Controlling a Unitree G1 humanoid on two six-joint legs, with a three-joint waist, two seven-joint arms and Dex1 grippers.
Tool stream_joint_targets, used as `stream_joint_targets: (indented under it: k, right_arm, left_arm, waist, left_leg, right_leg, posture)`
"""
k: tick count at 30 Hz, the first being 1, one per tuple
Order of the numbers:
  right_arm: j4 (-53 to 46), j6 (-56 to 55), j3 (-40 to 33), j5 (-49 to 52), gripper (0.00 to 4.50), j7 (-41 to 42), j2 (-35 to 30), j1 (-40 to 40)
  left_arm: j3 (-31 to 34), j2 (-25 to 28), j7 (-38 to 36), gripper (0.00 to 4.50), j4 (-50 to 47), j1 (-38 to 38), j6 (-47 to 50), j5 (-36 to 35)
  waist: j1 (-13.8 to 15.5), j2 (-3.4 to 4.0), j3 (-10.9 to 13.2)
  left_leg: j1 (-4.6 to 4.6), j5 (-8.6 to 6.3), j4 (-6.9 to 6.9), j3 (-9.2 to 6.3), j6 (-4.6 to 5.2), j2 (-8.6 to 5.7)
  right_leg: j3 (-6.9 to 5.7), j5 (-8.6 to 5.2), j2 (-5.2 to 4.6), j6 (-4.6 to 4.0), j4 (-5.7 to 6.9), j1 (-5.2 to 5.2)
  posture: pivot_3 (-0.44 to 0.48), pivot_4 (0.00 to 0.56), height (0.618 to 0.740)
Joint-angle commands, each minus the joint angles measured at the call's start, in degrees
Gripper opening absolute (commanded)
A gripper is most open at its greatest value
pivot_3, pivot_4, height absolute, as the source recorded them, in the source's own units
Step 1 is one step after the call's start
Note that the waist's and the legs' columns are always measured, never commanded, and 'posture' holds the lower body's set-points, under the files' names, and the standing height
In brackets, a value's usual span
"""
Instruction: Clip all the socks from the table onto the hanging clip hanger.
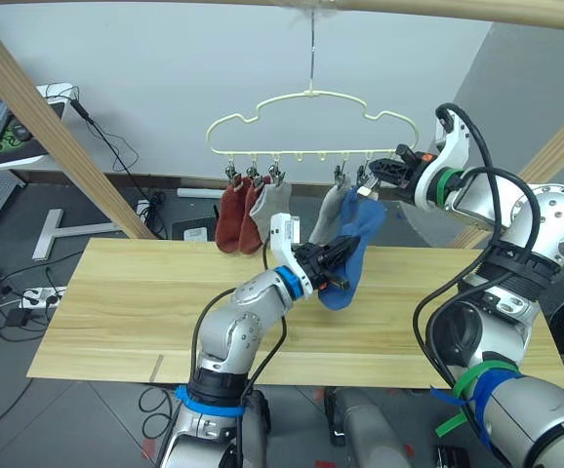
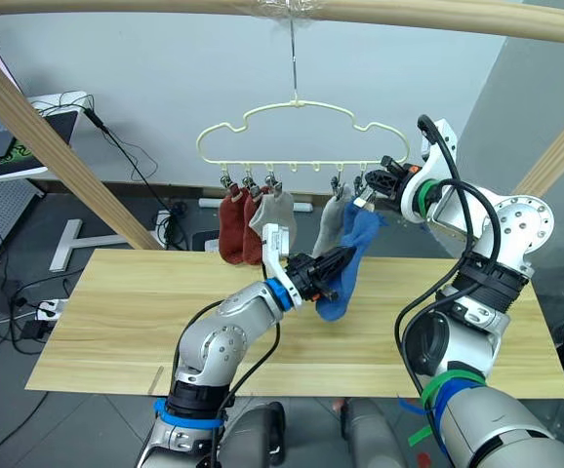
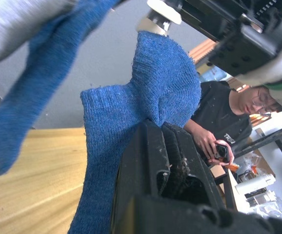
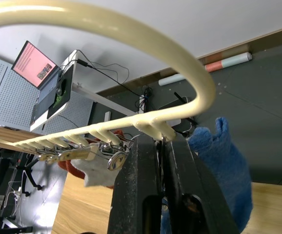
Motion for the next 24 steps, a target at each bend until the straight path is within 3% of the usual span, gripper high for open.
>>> stream_joint_targets:
  k: [1, 12, 16, 22, 24]
  right_arm:
    - [-2.5, 0.9, -0.8, 0.9, 0.0, 0.3, -0.2, -1.3]
    - [-2.9, 2.0, -0.1, 1.7, 0.0, 2.7, -0.6, -1.0]
    - [-3.0, 1.7, -0.2, 1.9, 1.1, 4.0, -0.9, -1.2]
    - [-3.1, 0.8, -0.1, 1.6, 3.33, 5.6, -1.6, -0.6]
    - [-4.8, -2.2, 3.5, 1.3, 4.02, 8.0, -4.2, 1.6]
  left_arm:
    - [1.3, -1.2, 0.3, 0.03, -0.2, -2.0, -0.9, -1.8]
    - [1.2, -1.8, -0.3, 0.03, -0.2, -3.3, -1.2, -2.2]
    - [0.5, -1.9, -0.6, 0.0, -0.9, -3.3, -0.9, -2.2]
    - [0.0, -2.1, -1.0, 0.0, -0.3, -3.6, -1.1, -2.2]
    - [-0.4, -3.0, -1.1, 0.0, 0.8, -4.0, -1.3, -2.3]
  waist:
    - [0.0, 0.0, 0.0]
    - [0.0, 0.01, 0.0]
    - [0.0, 0.01, 0.0]
    - [0.0, 0.02, 0.0]
    - [-0.1, 0.03, 0.0]
  left_leg:
    - [0.0, 0.0, 0.0, 0.0, 0.0, 0.0]
    - [-0.01, 0.0, -0.04, 0.01, 0.0, 0.01]
    - [-0.01, 0.0, -0.04, 0.02, 0.0, 0.01]
    - [-0.01, 0.0, -0.04, 0.03, 0.0, 0.0]
    - [0.0, 0.0, -0.05, 0.03, 0.0, 0.0]
  right_leg:
    - [0.0, 0.0, 0.0, 0.0, 0.0, 0.0]
    - [0.02, 0.0, 0.01, 0.0, -0.04, -0.01]
    - [0.02, 0.0, 0.01, 0.0, -0.04, -0.02]
    - [0.03, 0.0, 0.01, 0.0, -0.05, -0.02]
    - [0.04, 0.0, 0.01, 0.0, -0.06, -0.02]
  posture:
    - [-0.088, 0.288, 0.74]
    - [-0.096, 0.291, 0.74]
    - [-0.096, 0.291, 0.74]
    - [-0.094, 0.293, 0.74]
    - [-0.094, 0.293, 0.74]
